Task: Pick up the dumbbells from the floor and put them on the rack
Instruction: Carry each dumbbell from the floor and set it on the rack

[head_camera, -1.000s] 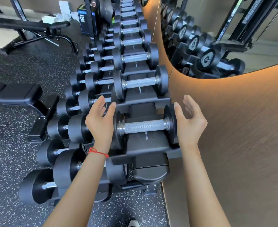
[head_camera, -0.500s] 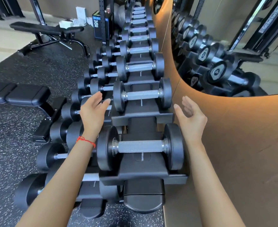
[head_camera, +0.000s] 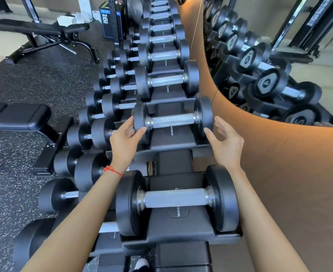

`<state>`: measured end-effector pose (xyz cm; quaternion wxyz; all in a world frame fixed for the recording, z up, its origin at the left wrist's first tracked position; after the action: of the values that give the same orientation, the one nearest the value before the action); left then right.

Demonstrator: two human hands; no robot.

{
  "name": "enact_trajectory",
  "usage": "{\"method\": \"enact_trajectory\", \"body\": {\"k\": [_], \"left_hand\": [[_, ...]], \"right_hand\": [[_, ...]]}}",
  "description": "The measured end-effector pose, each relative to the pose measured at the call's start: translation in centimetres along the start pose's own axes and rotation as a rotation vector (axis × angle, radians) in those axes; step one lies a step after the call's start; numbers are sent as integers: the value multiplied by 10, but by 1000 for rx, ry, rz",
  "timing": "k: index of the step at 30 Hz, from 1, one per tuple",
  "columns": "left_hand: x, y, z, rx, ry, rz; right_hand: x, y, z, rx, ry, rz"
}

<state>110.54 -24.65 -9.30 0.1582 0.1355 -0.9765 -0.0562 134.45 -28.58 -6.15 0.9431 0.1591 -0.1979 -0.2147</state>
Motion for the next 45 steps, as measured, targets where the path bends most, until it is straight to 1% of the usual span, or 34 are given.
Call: {"method": "enact_trajectory", "body": {"k": [4, 7, 9, 11, 14, 17, 22, 36, 40, 45], "left_hand": [[-5, 3, 3, -9, 22, 16], [-10, 3, 5, -9, 20, -25], [-12, 3, 7, -2, -6, -47], [-12, 3, 7, 13, -11, -65], [-10, 4, 7, 54, 9, -46], [-8, 5, 9, 104, -29, -39], [-4, 6, 15, 133, -47, -76], [-1, 8, 18, 111, -61, -35], [-4, 17, 12, 93, -62, -85], [-3, 31, 5, 30, -46, -99]], "right_hand": [[-6, 6, -8, -10, -6, 22], [-10, 11, -13, -27, 33, 47], [-12, 12, -16, -41, 62, 36], [-12, 13, -17, -35, 75, 20], [-14, 13, -18, -11, 85, -10], [-15, 11, -17, -9, 116, -47], [-18, 10, -16, 16, 126, -2], [-17, 10, -15, 48, 127, 26], [-17, 15, -14, 67, 109, 32], [-19, 31, -10, 151, 89, -24]]}}
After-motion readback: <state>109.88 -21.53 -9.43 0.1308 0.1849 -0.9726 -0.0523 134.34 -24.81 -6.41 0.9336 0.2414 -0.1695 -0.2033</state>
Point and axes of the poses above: each hand's wrist, its own y-axis towards the middle knuckle, its own x-axis out of the back of the hand, z = x × y, the point moved 1 cm from there along y, towards the middle knuckle, and after that the axes turned 12 degrees about y, right-handed, at the moved point
